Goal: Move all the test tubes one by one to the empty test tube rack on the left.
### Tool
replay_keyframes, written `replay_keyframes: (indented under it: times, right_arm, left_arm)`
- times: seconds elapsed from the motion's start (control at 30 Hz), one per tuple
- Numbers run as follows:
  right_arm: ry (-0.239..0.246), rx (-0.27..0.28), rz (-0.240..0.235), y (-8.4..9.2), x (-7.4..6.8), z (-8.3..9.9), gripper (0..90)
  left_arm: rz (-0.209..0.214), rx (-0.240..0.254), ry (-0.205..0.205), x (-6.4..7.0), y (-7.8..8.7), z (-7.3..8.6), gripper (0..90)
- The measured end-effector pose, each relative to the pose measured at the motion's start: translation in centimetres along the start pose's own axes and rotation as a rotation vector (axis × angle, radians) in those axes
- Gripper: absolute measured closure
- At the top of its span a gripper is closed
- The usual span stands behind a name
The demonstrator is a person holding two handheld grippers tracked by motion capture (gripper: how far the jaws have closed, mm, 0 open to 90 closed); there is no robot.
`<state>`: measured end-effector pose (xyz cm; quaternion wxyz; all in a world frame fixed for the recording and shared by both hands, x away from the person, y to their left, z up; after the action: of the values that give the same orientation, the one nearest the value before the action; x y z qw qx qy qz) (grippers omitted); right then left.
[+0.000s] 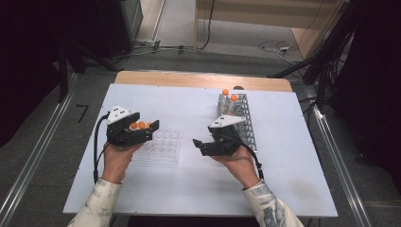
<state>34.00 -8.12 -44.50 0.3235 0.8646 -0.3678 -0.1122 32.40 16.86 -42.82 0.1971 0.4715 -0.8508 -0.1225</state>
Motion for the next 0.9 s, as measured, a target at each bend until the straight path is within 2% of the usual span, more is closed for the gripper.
replay_keyframes:
  times: [0.23,0.5,0.7,0.9]
  right_arm:
    - [-0.040,0.015,0.049,0.3,1.5,-0.1,25.5]
    - [-0.092,0.041,0.114,1.1,4.1,-0.3,25.5]
    - [-0.152,0.050,0.186,1.4,6.5,0.0,25.6]
    - [-0.178,0.062,0.261,0.5,8.1,0.0,26.5]
  left_arm:
    - [0.001,-0.003,-0.003,0.1,0.0,0.0,20.1]
    - [0.002,-0.002,-0.005,0.1,0.0,0.0,20.1]
    - [0.001,0.005,0.000,0.1,0.1,-0.1,20.2]
    - [0.003,0.007,0.001,0.1,0.1,-0.1,20.2]
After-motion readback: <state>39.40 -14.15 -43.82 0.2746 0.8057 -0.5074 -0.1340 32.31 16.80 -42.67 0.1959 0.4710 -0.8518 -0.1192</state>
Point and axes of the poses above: each handheld gripper's, and its own axes: y roughly backward along the jaws, z roughly out of its underside, x roughly to its right, the point moved 5 cm from there along -y, roughly forward along the jaws, and after that the axes turned 7 degrees about z, right-handed, at the moved point
